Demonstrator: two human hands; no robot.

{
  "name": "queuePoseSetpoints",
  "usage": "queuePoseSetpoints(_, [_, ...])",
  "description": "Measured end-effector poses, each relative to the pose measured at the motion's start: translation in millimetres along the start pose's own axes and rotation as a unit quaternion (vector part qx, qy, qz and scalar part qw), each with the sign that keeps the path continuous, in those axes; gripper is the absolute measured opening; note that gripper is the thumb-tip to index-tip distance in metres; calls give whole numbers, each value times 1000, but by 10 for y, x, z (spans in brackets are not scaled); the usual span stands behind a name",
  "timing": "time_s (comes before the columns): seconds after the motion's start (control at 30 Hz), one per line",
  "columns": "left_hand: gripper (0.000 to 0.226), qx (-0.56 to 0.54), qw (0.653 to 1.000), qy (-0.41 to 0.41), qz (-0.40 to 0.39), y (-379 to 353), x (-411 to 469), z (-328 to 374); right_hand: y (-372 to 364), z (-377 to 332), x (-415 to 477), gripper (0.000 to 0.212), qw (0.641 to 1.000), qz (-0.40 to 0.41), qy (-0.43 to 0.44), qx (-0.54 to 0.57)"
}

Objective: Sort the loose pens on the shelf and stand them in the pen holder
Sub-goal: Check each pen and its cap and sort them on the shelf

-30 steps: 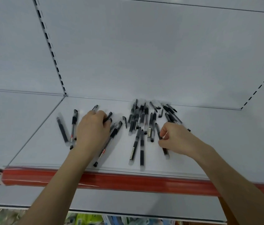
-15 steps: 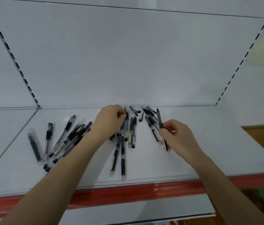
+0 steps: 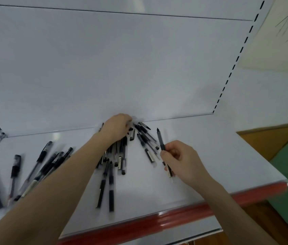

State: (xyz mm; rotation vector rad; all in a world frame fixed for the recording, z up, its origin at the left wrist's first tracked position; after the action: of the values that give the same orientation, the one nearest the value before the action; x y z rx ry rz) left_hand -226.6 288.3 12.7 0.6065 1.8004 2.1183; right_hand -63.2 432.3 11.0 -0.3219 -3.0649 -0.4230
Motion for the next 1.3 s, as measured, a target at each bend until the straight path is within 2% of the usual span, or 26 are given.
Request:
queuePoseSetpoints(0.2, [27,39,998,-14,-45,31,70,74,12,39,48,5,1000,-1,2,-8])
queuePoseSetpoints(0.37, [26,27,997,-14,-64,73,33,45,2,27,77,4,1000,-5,3,-5])
queuePoseSetpoints(0.67, [27,36,993,-28,-111,100,-49,18,-18,-22,101,10,1000,-6,13,-2])
queuePoseSetpoints(1.0, [28,-23,996,-27,-77,128,-102,-1,3,0,43,9,1000,-3,17,-6])
queuePoseSetpoints(1.3, [23,3,996,-14,-88,142,-177,-80,-3,-57,28,8,1000,-8,20,-13])
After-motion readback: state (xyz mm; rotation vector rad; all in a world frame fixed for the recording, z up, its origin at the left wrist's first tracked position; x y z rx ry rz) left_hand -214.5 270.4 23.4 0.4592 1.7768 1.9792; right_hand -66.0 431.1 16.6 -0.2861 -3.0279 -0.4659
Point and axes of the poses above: each hand's wrist, its own x-axis towards the middle knuckle, its own y-axis out of the back of the hand, z = x × y, the point moved 4 cm from there along x, towards the middle knuckle, and after that the axes turned 10 degrees about x, right-handed, at the moved point
